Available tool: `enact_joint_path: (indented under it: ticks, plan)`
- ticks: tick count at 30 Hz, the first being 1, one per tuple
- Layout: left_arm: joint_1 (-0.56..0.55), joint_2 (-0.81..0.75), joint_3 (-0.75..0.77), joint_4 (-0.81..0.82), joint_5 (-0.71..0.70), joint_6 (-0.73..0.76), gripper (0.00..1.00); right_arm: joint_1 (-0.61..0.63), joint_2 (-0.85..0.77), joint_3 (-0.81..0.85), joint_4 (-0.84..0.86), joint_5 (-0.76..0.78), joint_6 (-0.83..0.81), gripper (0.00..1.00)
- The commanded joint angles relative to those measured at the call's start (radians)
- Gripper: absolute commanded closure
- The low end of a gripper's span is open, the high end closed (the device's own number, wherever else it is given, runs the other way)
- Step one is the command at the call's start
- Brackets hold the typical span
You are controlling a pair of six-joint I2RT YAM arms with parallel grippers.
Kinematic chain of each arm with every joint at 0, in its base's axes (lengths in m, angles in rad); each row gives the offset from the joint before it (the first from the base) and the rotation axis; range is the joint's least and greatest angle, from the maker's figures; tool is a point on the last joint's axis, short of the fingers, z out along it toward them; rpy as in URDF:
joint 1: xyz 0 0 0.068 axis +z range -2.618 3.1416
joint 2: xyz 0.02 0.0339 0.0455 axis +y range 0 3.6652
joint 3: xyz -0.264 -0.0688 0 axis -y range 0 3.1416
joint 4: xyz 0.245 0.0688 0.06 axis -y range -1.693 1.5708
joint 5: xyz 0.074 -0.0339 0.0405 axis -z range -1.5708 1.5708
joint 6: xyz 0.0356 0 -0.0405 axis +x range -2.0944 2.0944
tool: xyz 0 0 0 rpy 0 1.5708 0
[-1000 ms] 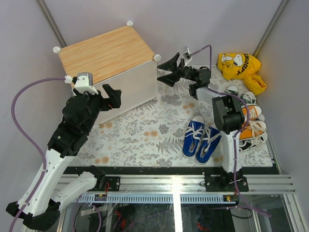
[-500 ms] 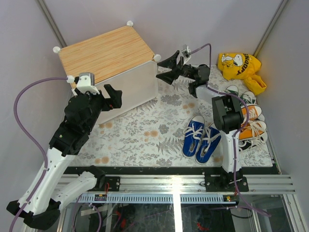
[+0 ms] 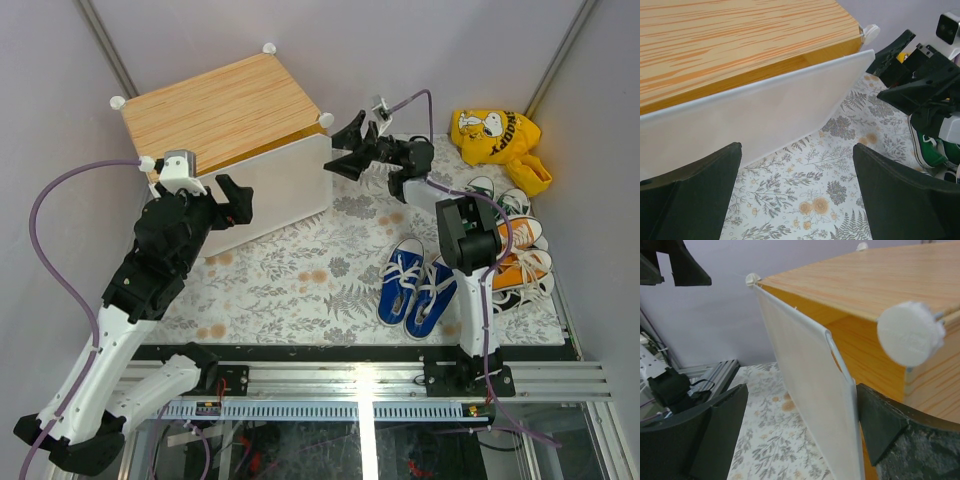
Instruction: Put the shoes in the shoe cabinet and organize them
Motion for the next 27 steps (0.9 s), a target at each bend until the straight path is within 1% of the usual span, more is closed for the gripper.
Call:
enact_joint_path:
  ticks: [1,5,10,13,17,21,22,25,27]
  plan:
    - [-0.002,-0.004,-0.003,0.065,-0.008,0.009,0.09,0.007,-0.102,-0.104,0.154,-0.066,0.055,0.06]
    - [-0.002,0.000,0.003,0.064,-0.003,0.002,0.09,0.012,-0.200,-0.240,0.158,-0.104,0.044,0.06]
    - [-0.003,0.013,0.010,0.058,0.001,-0.007,0.09,0.047,-0.372,-0.482,0.161,-0.109,-0.011,0.06]
    - [-0.002,0.014,0.019,0.048,0.004,-0.012,0.09,0.095,-0.460,-0.600,0.158,-0.086,-0.024,0.08]
    - [-0.003,0.013,0.046,0.011,0.009,-0.042,0.09,0.173,-0.622,-0.812,0.156,-0.012,-0.082,0.08]
    - [-0.002,0.031,0.092,-0.038,0.056,-0.067,0.09,0.262,-0.786,-1.024,0.157,0.046,-0.115,0.07]
    - [-0.002,0.038,0.102,-0.046,0.070,-0.072,0.09,0.291,-0.806,-1.050,0.150,0.053,-0.110,0.07]
    - [-0.002,0.054,0.130,-0.063,0.096,-0.087,0.09,0.407,-0.917,-1.149,0.052,0.088,-0.162,0.07]
    - [-0.002,0.062,0.142,-0.067,0.109,-0.092,0.09,0.523,-1.002,-1.177,-0.117,0.134,-0.283,0.08]
